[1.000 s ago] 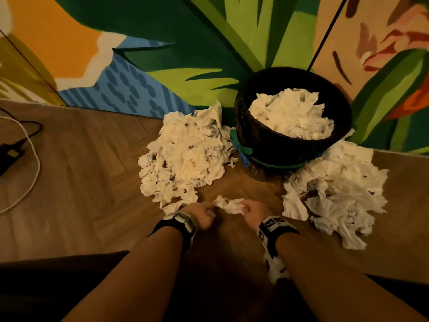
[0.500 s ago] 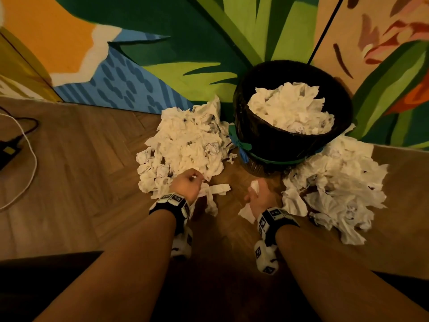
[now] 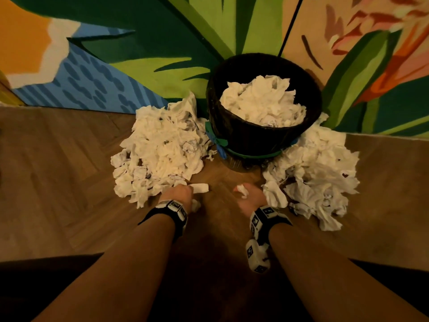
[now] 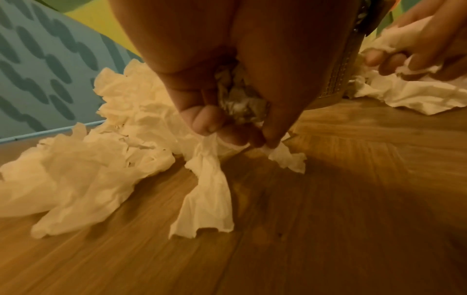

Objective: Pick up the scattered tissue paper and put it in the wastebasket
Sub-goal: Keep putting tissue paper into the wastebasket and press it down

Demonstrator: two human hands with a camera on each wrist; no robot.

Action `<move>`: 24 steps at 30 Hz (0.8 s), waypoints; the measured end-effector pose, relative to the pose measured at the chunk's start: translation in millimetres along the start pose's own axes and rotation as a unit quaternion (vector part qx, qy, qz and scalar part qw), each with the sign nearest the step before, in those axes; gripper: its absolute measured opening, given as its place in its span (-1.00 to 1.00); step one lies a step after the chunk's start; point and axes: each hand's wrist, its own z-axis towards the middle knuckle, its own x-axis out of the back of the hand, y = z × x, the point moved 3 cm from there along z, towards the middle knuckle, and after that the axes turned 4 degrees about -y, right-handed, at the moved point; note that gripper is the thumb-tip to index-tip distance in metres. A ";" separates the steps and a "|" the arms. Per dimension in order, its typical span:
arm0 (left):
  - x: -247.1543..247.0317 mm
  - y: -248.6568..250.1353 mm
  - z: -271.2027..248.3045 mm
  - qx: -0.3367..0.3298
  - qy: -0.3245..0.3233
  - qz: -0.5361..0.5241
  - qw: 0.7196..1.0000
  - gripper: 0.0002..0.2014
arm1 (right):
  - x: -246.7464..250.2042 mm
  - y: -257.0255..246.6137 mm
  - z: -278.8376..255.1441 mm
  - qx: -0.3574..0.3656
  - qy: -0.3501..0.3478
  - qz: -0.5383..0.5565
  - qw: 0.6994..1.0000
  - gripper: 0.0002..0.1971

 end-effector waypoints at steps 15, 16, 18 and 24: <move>22.6 37.4 -28.0 -0.034 -0.041 -0.580 0.813 -0.87 | -3.2 1.9 -9.4 0.040 -0.082 0.016 0.996 -0.10; 23.3 31.0 -27.4 -0.023 -0.029 -0.608 0.793 -0.81 | -8.5 -0.1 -8.9 0.033 -0.094 0.026 0.995 -0.24; 23.7 17.5 -23.9 0.010 0.014 -0.663 0.748 -0.76 | -16.1 -3.2 -10.3 0.006 -0.108 0.033 0.994 -0.58; 1.8 -5.0 -5.5 0.121 0.049 -0.541 0.831 -0.65 | -11.4 1.2 -8.1 -0.028 -0.107 -0.033 0.993 -0.74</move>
